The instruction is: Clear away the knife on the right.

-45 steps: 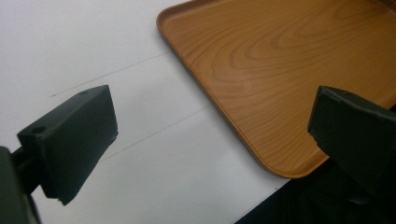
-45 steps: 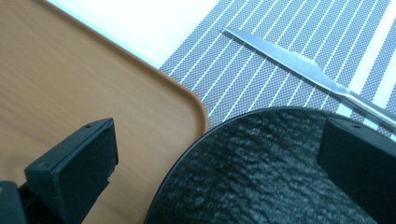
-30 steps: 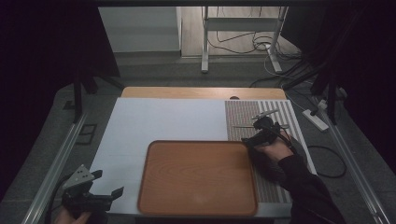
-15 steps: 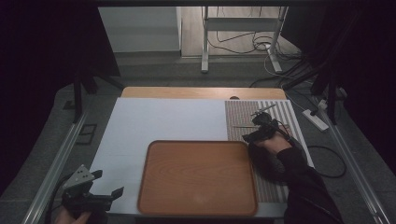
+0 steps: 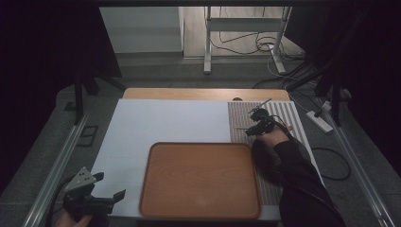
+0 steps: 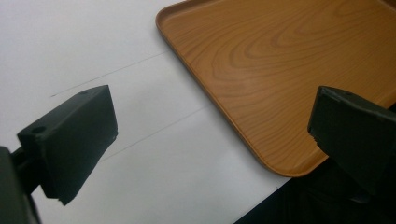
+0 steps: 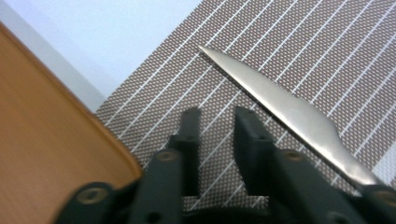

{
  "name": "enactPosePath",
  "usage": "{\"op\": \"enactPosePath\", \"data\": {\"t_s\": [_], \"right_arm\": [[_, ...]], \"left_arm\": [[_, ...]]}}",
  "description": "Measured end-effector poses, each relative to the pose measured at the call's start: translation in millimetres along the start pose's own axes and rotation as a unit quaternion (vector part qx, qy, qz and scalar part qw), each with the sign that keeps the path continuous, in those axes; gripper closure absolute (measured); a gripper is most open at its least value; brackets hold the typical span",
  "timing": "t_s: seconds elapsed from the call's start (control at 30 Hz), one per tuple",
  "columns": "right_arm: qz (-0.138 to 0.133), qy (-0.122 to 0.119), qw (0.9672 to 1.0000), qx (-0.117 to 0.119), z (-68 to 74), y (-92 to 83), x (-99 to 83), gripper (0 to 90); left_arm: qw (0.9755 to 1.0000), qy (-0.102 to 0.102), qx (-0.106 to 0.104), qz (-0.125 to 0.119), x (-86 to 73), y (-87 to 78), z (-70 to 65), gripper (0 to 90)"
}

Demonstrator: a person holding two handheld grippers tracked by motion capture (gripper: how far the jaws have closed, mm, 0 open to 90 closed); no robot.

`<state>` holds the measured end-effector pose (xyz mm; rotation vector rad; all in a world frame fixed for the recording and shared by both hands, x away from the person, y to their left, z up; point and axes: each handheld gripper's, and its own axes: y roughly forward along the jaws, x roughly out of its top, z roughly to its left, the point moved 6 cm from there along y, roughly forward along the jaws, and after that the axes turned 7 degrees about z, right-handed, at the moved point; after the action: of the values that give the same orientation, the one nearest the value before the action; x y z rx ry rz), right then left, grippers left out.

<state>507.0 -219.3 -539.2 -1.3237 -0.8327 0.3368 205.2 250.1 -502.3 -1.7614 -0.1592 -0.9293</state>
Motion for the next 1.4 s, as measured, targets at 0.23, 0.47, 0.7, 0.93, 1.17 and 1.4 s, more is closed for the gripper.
{"op": "enactPosePath", "data": {"t_s": [0.23,0.47,0.7,0.93,1.17,1.4], "right_arm": [[0.024,-0.021,0.9993,-0.021,-11.3,12.0,5.9,90.0],[0.013,0.015,0.9996,-0.018,-39.2,15.2,6.7,90.0],[0.003,0.055,0.9982,-0.023,-65.5,13.5,5.3,90.0],[0.001,0.091,0.9941,-0.058,-86.6,11.7,4.8,90.0],[0.004,0.126,0.9899,-0.065,-97.5,6.9,0.2,90.0],[-0.008,0.126,0.9912,-0.04,-90.4,-15.7,5.8,62.5]], "left_arm": [[1.0,0.001,0.0,0.001,0.1,0.3,-0.2,1.7],[1.0,0.005,0.002,0.004,0.0,0.9,-0.8,1.7],[1.0,0.006,0.003,0.006,0.1,1.2,-0.8,1.7],[1.0,0.007,0.003,0.006,-0.1,1.3,-0.8,1.7],[0.9999,0.008,0.003,0.007,0.2,1.3,-1.0,1.7],[1.0,0.004,0.0,0.004,0.0,0.8,-0.5,1.7]]}}
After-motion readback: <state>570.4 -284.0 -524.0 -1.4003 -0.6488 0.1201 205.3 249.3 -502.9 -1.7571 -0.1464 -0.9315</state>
